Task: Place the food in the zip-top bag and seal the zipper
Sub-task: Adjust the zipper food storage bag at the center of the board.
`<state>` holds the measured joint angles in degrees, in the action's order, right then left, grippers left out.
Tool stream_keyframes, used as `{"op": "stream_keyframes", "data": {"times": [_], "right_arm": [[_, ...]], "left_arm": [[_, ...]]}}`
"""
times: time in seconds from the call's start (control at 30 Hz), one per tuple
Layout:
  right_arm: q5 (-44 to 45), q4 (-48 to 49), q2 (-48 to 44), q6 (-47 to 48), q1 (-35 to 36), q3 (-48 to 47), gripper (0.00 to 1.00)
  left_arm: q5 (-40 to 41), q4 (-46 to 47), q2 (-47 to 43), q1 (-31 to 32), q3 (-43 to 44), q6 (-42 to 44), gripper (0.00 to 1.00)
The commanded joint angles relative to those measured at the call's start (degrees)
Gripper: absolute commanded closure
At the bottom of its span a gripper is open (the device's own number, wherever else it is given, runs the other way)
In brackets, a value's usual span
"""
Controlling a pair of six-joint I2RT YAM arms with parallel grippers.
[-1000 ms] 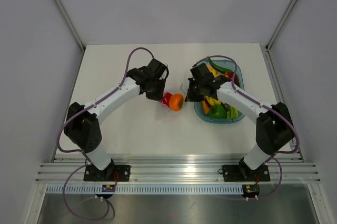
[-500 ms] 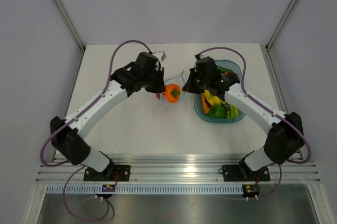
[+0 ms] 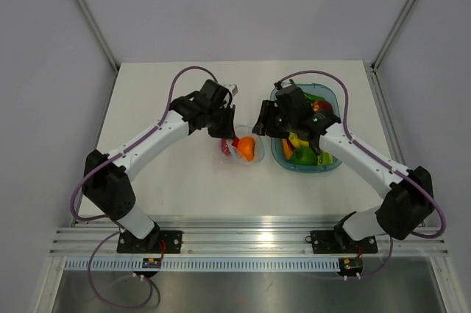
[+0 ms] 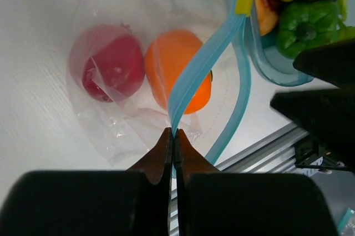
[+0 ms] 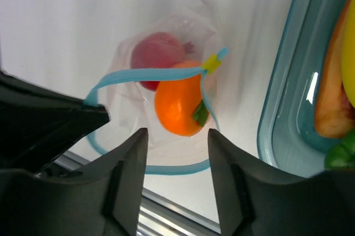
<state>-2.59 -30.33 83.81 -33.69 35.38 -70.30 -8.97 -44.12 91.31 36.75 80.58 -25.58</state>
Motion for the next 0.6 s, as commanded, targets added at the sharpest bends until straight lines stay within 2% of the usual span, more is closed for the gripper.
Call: {"op": "stream_keyframes", "data": {"times": [0.0,0.07,0.13,0.2,0.3,0.4,0.57], "right_arm": [[1.2,-1.4,-4.5,-1.0,1.8,0.1,0.40],[0.9,0.1,-6.3,-3.7,3.7,3.0,0.35],[2.2,0.6,-7.4,-5.9,6.4,4.6,0.35],[4.5,1.0,-7.3,-6.2,7.9,5.3,0.40],[4.4,1.6,-5.2,-3.7,10.4,4.6,0.46],[3.8,2.7,-3.1,0.5,13.1,3.4,0.42],[4.3,2.5,0.5,4.7,14.8,1.1,0.41]], "left_arm": [[-3.8,3.1,-2.0,-0.2,2.4,-2.3,1.00],[-3.7,3.5,-2.2,-0.2,2.4,-3.1,1.00],[-3.4,3.7,-2.4,-0.2,2.4,-3.3,1.00],[-3.6,4.1,-2.1,-0.2,2.1,-3.5,1.00],[-4.7,4.3,-1.5,-0.2,2.1,-3.7,1.00],[-5.3,4.6,-1.5,-0.1,1.8,-3.6,1.00],[-6.0,4.9,-1.7,-0.5,1.4,-3.6,1.00]]}}
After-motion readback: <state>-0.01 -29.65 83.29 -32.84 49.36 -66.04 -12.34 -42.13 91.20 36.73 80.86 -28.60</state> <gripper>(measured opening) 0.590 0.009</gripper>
